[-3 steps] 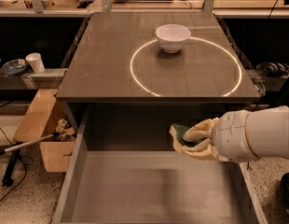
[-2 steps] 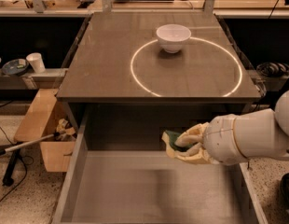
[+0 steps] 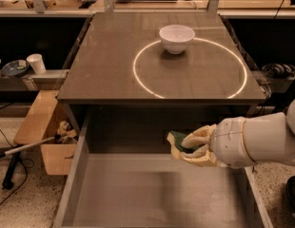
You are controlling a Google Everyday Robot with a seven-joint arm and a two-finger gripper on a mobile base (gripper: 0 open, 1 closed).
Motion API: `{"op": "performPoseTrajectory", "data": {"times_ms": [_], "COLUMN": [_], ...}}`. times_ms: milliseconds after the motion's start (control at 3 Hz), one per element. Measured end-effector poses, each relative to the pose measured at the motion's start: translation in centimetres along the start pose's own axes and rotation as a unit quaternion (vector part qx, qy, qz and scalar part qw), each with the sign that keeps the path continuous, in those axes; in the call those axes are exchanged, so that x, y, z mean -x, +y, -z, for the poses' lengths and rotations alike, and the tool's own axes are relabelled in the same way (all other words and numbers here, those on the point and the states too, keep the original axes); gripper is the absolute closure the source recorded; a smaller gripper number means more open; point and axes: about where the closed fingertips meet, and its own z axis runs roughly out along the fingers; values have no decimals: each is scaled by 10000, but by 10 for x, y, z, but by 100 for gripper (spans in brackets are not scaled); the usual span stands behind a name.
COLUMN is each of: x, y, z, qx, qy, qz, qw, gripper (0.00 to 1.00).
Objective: Place sponge into top drawer
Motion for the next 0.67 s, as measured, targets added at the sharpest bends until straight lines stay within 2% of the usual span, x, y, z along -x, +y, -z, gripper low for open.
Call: {"op": "performPoseTrajectory", "data": {"times_ms": [667], "x": [0], "y": [-3], "z": [-15], "qx": [-74], "qy": [-219], "qz": [-110], "qw": [9997], "gripper": [100]}}
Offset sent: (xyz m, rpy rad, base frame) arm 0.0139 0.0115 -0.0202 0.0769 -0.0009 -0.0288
